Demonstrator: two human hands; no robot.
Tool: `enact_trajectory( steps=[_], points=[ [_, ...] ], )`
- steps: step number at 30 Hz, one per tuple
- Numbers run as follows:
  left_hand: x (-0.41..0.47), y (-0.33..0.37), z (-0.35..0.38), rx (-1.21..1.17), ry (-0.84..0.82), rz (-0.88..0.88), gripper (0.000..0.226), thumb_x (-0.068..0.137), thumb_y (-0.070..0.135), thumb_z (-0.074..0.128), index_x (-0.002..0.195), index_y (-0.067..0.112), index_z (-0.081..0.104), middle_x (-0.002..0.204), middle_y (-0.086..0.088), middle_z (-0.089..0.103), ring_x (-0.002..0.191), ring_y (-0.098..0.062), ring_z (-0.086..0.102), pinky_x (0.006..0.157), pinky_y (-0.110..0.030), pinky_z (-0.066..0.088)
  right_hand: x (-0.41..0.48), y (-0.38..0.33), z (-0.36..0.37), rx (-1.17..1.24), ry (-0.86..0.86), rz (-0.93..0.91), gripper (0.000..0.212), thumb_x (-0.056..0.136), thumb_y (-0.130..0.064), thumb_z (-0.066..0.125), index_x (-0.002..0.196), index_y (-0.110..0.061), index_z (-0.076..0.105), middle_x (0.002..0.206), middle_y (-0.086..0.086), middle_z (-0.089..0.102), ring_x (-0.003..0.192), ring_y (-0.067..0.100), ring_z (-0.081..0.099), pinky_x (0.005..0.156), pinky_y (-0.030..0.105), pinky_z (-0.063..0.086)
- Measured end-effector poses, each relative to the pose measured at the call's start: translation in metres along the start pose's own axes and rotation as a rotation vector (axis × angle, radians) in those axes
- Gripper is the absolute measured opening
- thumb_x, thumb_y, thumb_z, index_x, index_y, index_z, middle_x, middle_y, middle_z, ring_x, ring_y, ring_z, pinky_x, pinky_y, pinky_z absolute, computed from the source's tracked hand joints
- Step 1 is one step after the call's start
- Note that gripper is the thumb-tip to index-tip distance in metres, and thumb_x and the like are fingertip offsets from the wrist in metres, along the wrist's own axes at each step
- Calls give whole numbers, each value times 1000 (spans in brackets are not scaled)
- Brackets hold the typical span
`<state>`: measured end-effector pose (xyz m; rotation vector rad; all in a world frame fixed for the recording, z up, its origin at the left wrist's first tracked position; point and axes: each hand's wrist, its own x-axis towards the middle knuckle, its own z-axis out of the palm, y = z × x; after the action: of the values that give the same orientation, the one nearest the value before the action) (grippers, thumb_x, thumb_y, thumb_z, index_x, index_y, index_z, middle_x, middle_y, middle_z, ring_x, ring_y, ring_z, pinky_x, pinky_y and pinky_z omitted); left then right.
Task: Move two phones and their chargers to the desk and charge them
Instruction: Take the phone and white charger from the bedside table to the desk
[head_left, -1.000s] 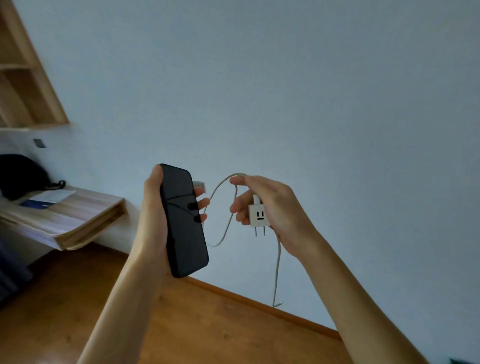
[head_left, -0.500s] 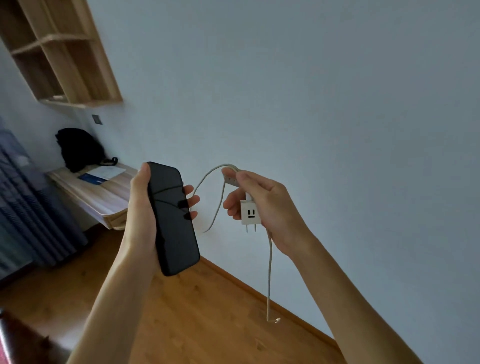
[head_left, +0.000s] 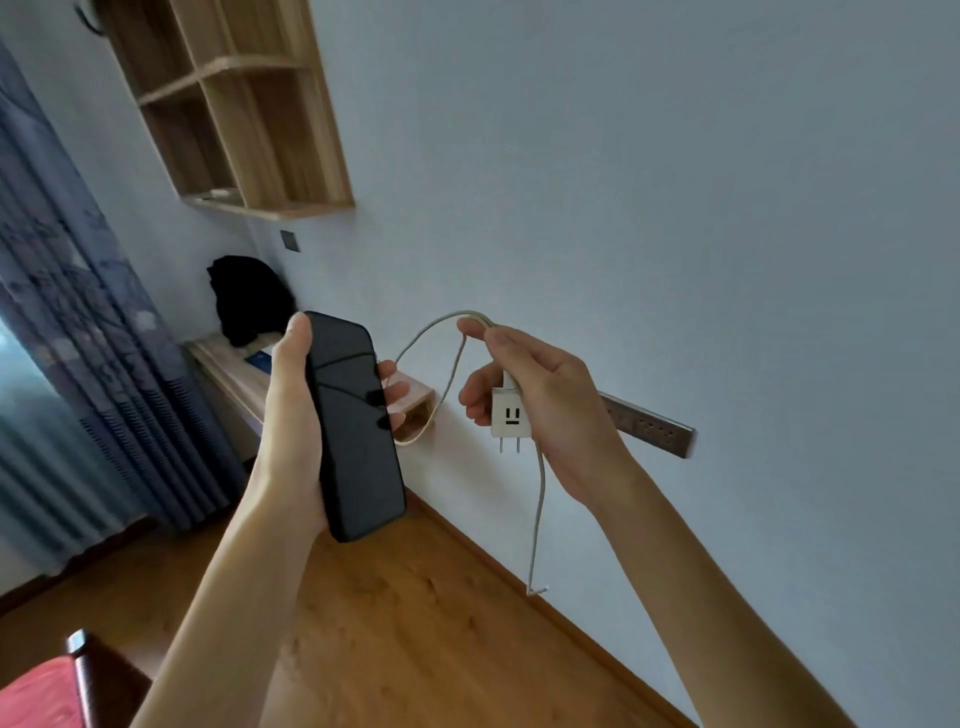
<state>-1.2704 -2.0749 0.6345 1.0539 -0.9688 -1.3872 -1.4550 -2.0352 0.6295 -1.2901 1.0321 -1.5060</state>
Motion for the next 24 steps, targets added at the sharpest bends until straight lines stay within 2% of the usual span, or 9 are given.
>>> enact_trajectory(
  steps=[2, 6, 11, 15, 17, 20, 24],
  points=[
    [28, 2, -16, 16, 32, 5, 68, 81, 79, 47, 92, 23, 83, 105, -6, 79, 93, -22, 77, 79, -38, 58, 31, 15, 16, -3, -30, 11, 26, 101, -37, 50, 117, -32, 70, 73, 1, 73, 64, 11, 66, 62, 23, 56],
    [89, 4, -46, 13, 109, 28, 70, 81, 79, 47, 105, 20, 78, 104, -8, 79, 94, -25, 77, 78, -41, 57, 93, 47, 42, -4, -78, 35, 26, 100, -37, 51, 116, -33, 71, 71, 0, 73, 64, 11, 66, 67, 31, 59],
    [171, 4, -74, 22, 156, 34, 82, 75, 81, 50, 118, 14, 72, 109, -11, 78, 94, -26, 76, 81, -42, 56, 180, 84, 68, 7, -133, 51, 26, 100, -36, 52, 116, -32, 71, 70, 0, 72, 60, 8, 65, 57, 20, 54],
    [236, 16, -86, 14, 146, 59, 94, 81, 78, 46, 130, 0, 60, 107, -17, 71, 82, -30, 65, 77, -42, 48, 254, 104, 86, 23, -175, 50, 25, 100, -35, 52, 115, -30, 72, 70, 0, 72, 61, 8, 66, 60, 20, 53],
    [266, 26, -90, 5, 167, 70, 91, 84, 75, 45, 134, 0, 57, 106, -20, 68, 81, -28, 63, 78, -43, 47, 289, 111, 96, 36, -204, 53, 24, 100, -35, 53, 113, -31, 72, 70, -1, 72, 62, 8, 66, 61, 19, 53],
    [305, 38, -99, -14, 230, 62, 82, 84, 75, 47, 128, 8, 65, 110, -18, 71, 84, -28, 67, 82, -47, 49, 337, 121, 112, 50, -260, 50, 23, 101, -35, 52, 109, -34, 73, 68, 0, 71, 60, 8, 65, 59, 17, 52],
    [349, 47, -122, -34, 245, 74, 80, 89, 72, 46, 128, 3, 62, 106, -17, 66, 85, -28, 65, 83, -46, 46, 391, 138, 141, 60, -297, 44, 22, 100, -35, 52, 106, -36, 73, 68, 0, 72, 60, 8, 65, 58, 17, 53]
  ],
)
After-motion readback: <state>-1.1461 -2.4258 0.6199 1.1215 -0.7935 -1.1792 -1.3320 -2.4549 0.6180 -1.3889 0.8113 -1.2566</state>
